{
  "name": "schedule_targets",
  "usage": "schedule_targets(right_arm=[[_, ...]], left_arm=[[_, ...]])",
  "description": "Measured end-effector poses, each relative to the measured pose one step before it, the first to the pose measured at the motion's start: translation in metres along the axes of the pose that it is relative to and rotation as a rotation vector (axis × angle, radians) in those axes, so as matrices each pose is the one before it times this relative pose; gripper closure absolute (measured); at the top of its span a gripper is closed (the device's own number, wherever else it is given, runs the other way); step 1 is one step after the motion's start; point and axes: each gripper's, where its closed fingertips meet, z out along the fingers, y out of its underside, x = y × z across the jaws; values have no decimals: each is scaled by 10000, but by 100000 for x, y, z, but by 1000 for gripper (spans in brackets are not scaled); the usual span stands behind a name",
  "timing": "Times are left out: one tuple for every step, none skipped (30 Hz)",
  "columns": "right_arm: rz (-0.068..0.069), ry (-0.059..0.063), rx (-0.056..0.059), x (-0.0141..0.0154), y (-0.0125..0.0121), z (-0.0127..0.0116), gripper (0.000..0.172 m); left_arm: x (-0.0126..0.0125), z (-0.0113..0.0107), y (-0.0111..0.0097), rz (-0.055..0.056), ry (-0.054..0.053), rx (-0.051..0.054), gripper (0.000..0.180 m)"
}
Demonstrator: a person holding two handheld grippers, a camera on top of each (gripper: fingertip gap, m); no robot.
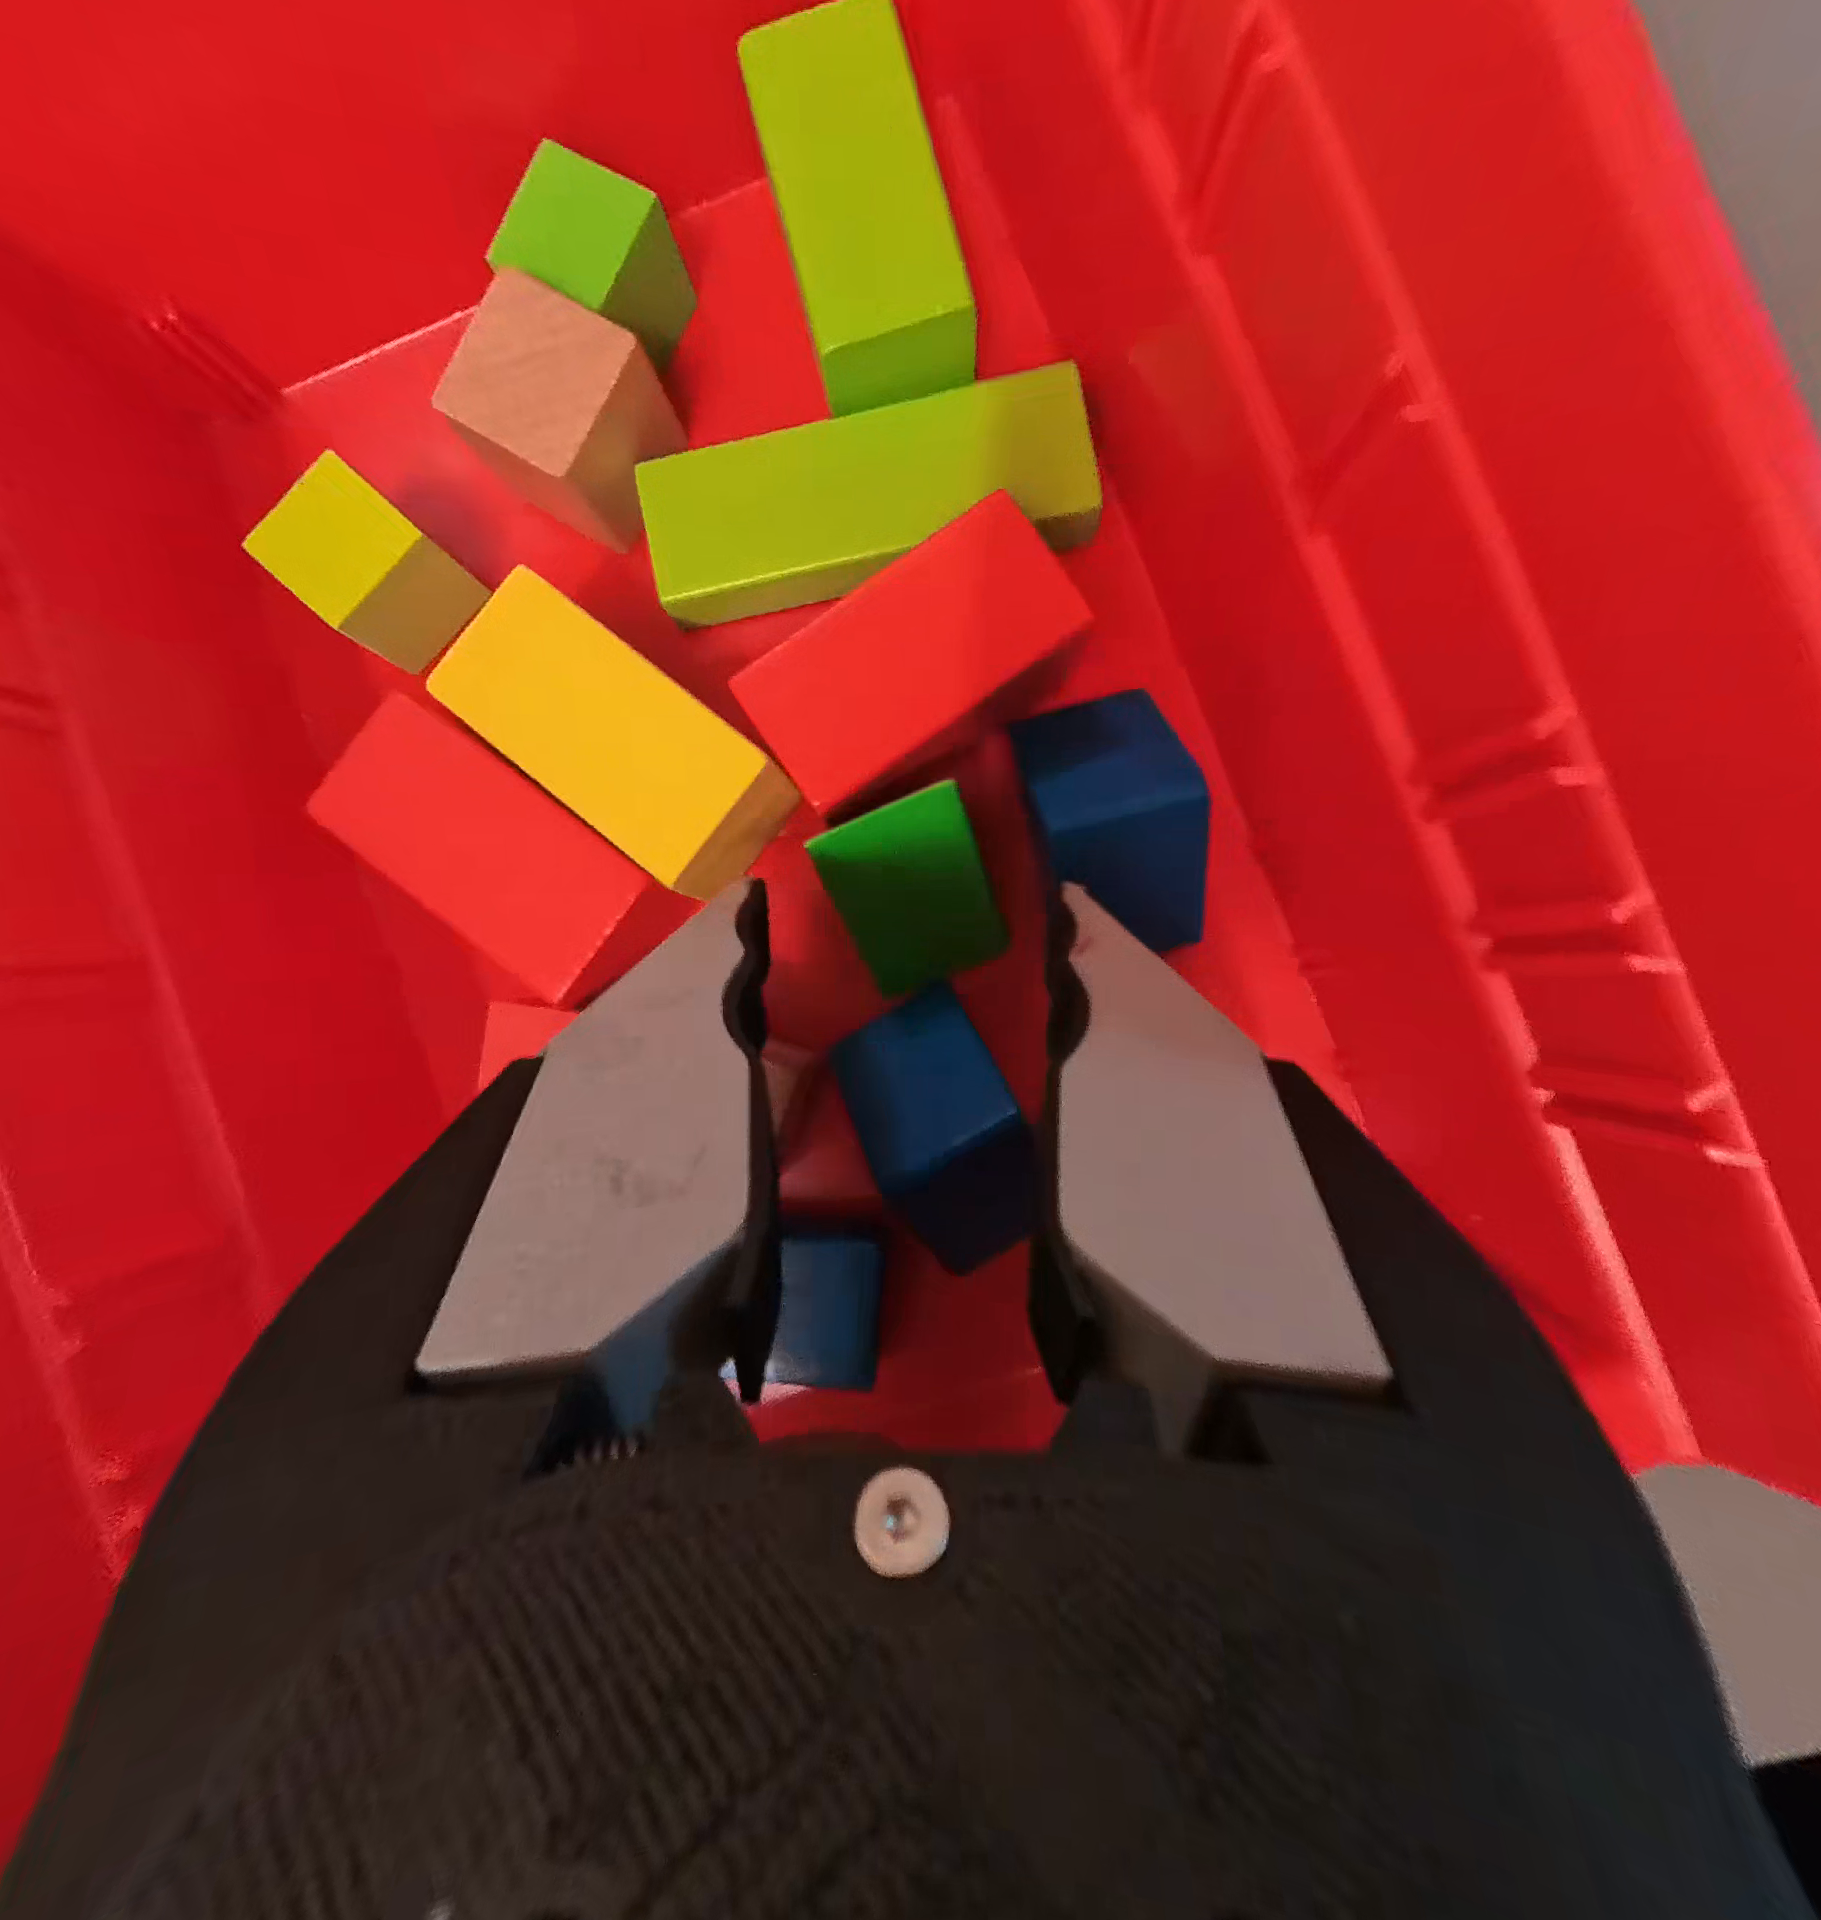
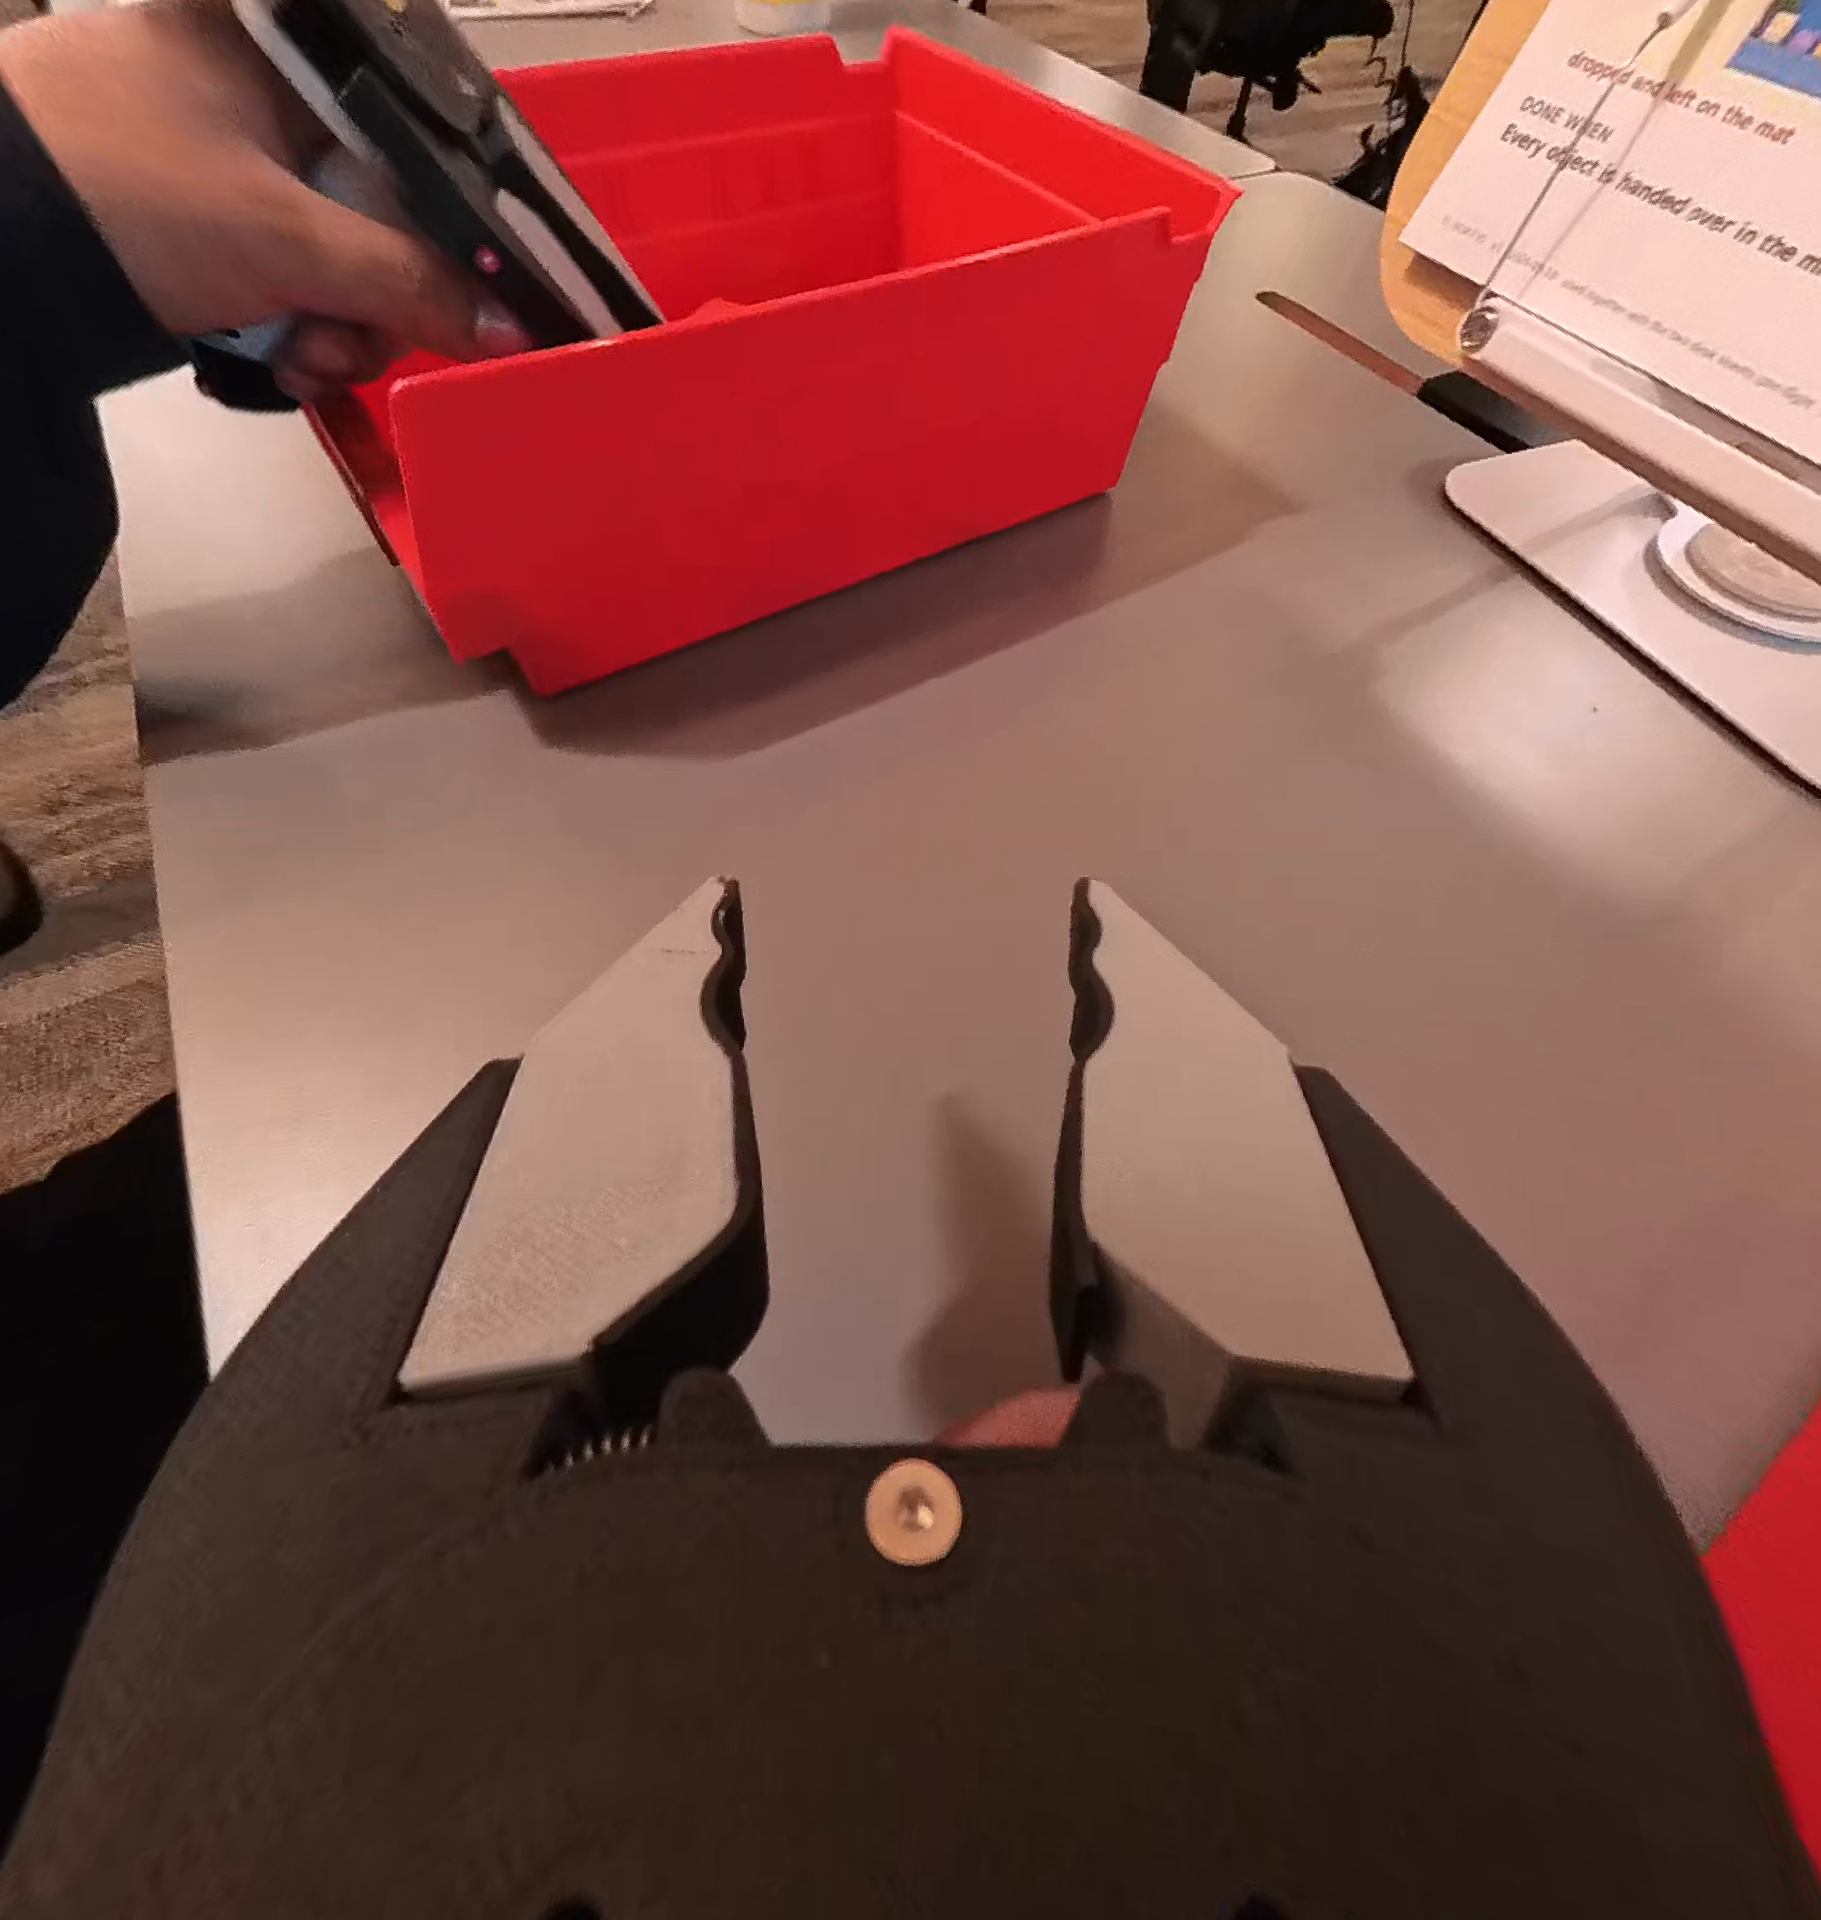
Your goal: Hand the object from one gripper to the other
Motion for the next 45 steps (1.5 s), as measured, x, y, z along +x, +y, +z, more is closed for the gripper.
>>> schedule_targets(right_arm=[[-74,-115,-84,-202,-17,117,111],[-102,-9,7,-77,-218,5,111],[-108,50,94,-35,-388,-96,111],[-103,1,126,-121,-507,-157,111],[-90,-31,141,-166,-575,-193,111],[-73,-21,158,-142,-620,-212,112],[-57,-16,152,-139,-557,-221,112],[-51,-23,130,-177,-475,-217,112],[-58,-14,103,-188,-334,-212,113],[-47,6,64,-165,-199,-173,113],[-27,11,20,-147,-76,-138,113],[-2,-1,-7,-152,2,-116,113],[23,-31,-8,-184,11,-128,113],[37,-54,7,-213,-38,-151,113],[20,-43,34,-213,-121,-188,113],[-14,12,53,-116,-164,-218,113],[-47,52,48,-59,-212,-258,113],[-69,51,68,-58,-269,-293,114],[-69,48,91,-29,-302,-304,114],[-61,46,94,4,-315,-307,114],[-40,43,80,30,-263,-278,115],[-10,27,57,52,-212,-236,115],[20,2,43,33,-170,-204,115],[36,-18,53,12,-162,-196,115],[34,-24,57,2,-150,-186,115],[15,-2,47,27,-123,-176,115],[-5,18,21,74,-51,-137,115],[-3,12,-19,104,38,-86,115],[26,-30,-62,84,131,-27,115],[74,-96,-95,15,219,40,115],[131,-164,-114,-55,273,82,115],[160,-206,-97,-118,258,111,115],[156,-223,-61,-149,210,134,115],[130,-220,-29,-181,122,130,115],[88,-229,12,-222,26,133,114],[56,-263,40,-336,-42,132,114],[53,-304,43,-444,-103,143,115],[74,-351,56,-541,-133,153,115],[101,-410,94,-663,-209,149,115],[148,-440,135,-706,-277,131,115],[200,-433,163,-673,-332,113,115],[232,-431,190,-662,-375,53,115],[264,-410,240,-590,-450,-39,115],[290,-330,260,-432,-466,-131,115],[283,-253,265,-287,-455,-227,116]], left_arm=[[-81,225,222,13,28,-318,131],[-126,301,205,36,8,-312,131],[-104,318,166,23,42,-257,133],[108,146,126,-69,235,-185,137],[-62,35,1,-140,154,-84,137],[-277,46,-57,-144,16,-19,136],[-292,131,-99,-108,12,19,138],[-257,127,-118,-113,40,-2,143],[-246,15,-191,-110,-22,46,146],[49,64,-19,-56,90,-114,145],[59,75,-14,30,10,-105,144],[104,115,39,99,-25,-140,141],[156,111,101,119,-46,-193,137],[117,111,89,144,-87,-159,133],[-13,64,-105,139,-126,20,134],[-41,42,-130,-89,-1,57,135],[-206,-19,-21,-121,-66,1,138],[-175,-7,-24,-15,-64,27,142],[-110,-17,-28,9,-40,26,146],[-26,-6,15,61,-4,19,147],[16,-13,-2,103,-10,20,147],[93,-19,27,157,17,11,147],[275,-41,111,138,160,-69,147],[328,-59,128,136,164,-60,147],[116,-68,46,151,-36,49,147],[66,-110,-26,247,-180,166,148],[77,-227,-158,324,-257,300,148],[42,-401,-260,264,-301,384,148],[-57,-613,-412,232,-331,468,148],[-212,-871,-647,251,-416,606,148],[-388,-1118,-779,211,-484,689,148],[-261,-1275,-853,143,-323,668,148],[181,-1401,-1199,196,-28,846,148],[654,-1411,-1470,158,238,980,148],[855,-1297,-1509,-87,383,892,148],[1353,-1179,-1696,-171,675,932,149],[1840,-1044,-1824,-198,911,990,149],[2178,-827,-1893,-252,1036,1011,149],[2507,-507,-1832,-279,1189,1027,149],[2441,-71,-1418,-399,1138,815,149],[2188,297,-787,-367,1020,506,149],[1932,495,-357,-177,875,332,149],[1619,548,-235,37,663,329,149],[1256,591,-68,124,452,262,149],[1158,559,107,164,443,132,149]])
